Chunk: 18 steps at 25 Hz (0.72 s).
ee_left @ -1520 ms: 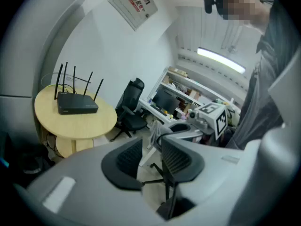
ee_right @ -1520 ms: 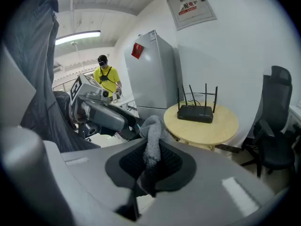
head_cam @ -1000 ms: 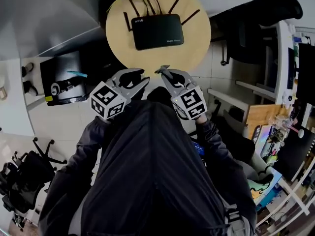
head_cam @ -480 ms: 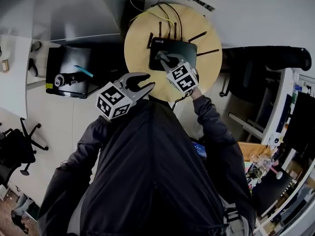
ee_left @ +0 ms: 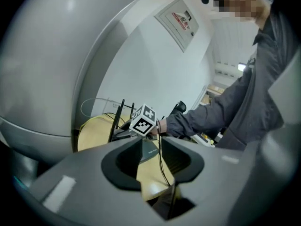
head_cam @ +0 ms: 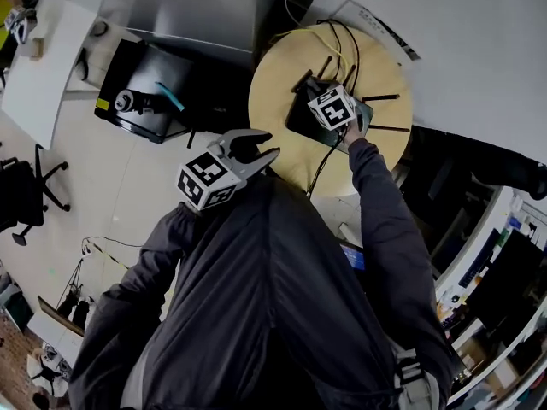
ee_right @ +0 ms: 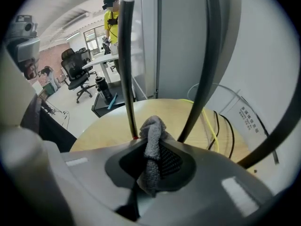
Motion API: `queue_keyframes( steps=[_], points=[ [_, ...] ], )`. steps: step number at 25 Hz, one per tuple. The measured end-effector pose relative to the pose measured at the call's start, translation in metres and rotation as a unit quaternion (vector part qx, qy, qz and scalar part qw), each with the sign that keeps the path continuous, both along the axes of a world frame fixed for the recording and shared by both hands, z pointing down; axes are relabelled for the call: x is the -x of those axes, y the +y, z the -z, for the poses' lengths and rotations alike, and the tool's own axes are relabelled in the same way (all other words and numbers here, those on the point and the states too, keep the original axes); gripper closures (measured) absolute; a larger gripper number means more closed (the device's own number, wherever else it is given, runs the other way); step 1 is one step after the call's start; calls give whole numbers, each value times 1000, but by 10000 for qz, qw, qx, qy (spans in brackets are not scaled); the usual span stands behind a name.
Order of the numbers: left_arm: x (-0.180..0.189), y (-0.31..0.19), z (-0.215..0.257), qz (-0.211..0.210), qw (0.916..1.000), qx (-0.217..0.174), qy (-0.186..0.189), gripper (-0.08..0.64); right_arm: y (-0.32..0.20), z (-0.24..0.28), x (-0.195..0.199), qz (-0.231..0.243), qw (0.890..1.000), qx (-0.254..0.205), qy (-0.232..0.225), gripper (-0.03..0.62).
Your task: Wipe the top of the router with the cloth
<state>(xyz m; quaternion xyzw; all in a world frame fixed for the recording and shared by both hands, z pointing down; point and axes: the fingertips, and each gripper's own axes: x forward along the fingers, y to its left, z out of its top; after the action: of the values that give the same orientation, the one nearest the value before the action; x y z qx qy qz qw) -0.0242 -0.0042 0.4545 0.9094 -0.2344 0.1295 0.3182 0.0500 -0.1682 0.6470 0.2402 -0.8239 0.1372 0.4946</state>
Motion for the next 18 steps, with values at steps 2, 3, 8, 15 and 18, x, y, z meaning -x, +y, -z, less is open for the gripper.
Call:
queue_keyframes(
  steps=[2,3,8,15,18],
  points=[
    [7,2,-2,173,9998,49,-6,443,2,-5,4,151,9998,60,116,557],
    [9,2,-3,245,9997,73,-3,443,6,-6,6,220,9996,84,162,558],
    [8,5,-6,395,9991,152,49,443,46,-6,11,575,9980,175,195,557],
    [-7,7,-5,230,9996,158,96,443,127,-3,20,1145,9930,259,156,558],
    [-12,8,-5,163,9997,155,101,443,139,-3,22,1143,9930,302,78,558]
  ],
)
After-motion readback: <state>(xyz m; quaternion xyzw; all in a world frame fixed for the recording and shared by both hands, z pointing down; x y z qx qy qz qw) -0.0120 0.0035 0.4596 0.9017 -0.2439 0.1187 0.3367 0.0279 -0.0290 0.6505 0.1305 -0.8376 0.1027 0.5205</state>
